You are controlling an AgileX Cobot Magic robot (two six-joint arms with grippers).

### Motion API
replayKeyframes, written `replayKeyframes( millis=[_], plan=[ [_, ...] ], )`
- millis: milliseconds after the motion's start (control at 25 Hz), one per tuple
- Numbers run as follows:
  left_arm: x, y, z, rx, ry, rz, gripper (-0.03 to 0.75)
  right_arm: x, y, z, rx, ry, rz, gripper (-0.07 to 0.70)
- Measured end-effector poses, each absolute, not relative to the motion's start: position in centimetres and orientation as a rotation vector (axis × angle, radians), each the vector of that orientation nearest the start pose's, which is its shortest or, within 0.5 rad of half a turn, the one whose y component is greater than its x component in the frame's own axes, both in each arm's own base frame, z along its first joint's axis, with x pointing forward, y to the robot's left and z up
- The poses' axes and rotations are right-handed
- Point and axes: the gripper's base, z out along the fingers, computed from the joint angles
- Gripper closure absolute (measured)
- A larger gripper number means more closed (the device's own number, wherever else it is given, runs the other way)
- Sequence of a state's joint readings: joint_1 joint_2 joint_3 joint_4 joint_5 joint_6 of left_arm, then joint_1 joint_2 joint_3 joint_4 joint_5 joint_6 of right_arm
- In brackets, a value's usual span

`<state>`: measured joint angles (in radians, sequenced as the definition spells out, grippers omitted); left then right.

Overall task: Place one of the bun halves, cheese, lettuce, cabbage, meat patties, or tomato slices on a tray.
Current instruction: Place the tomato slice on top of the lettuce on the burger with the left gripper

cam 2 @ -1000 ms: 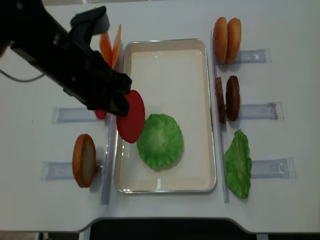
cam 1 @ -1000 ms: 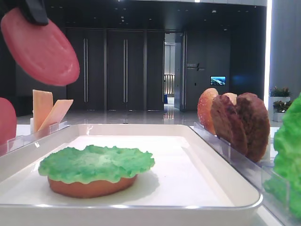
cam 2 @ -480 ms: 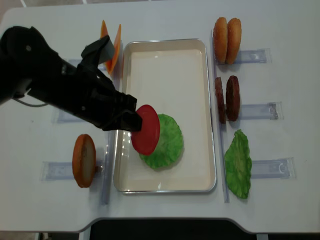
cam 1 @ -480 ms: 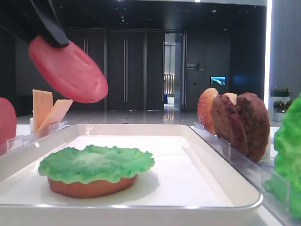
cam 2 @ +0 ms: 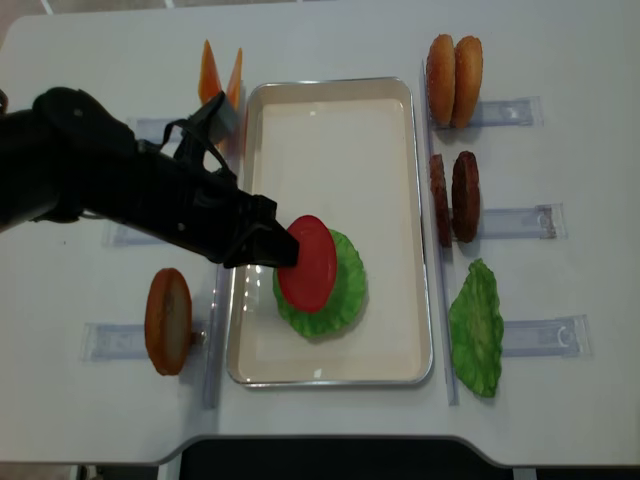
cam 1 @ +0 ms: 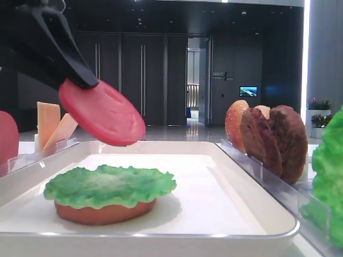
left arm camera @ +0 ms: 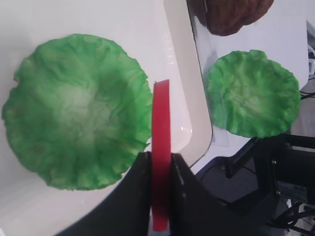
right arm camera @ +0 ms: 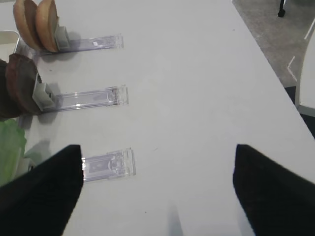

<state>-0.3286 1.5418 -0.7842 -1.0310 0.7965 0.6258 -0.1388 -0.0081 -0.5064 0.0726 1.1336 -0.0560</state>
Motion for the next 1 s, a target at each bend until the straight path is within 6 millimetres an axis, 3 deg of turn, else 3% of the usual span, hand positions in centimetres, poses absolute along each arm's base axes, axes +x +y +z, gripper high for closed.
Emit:
replayKeyframes(
  millis=[560, 1000],
  plan=[
    [24.8, -14.5, 16.6, 0.3, 2.803, -1.088, 0.657, -0.9, 0.7, 27.3, 0.08, 2.099, -0.03, 0.045],
    [25.0, -14.5, 16.0, 0.344, 2.795, -1.064, 0.657, -0.9, 0.7, 27.3, 0.08, 2.1, -0.029, 0.047]
  ],
)
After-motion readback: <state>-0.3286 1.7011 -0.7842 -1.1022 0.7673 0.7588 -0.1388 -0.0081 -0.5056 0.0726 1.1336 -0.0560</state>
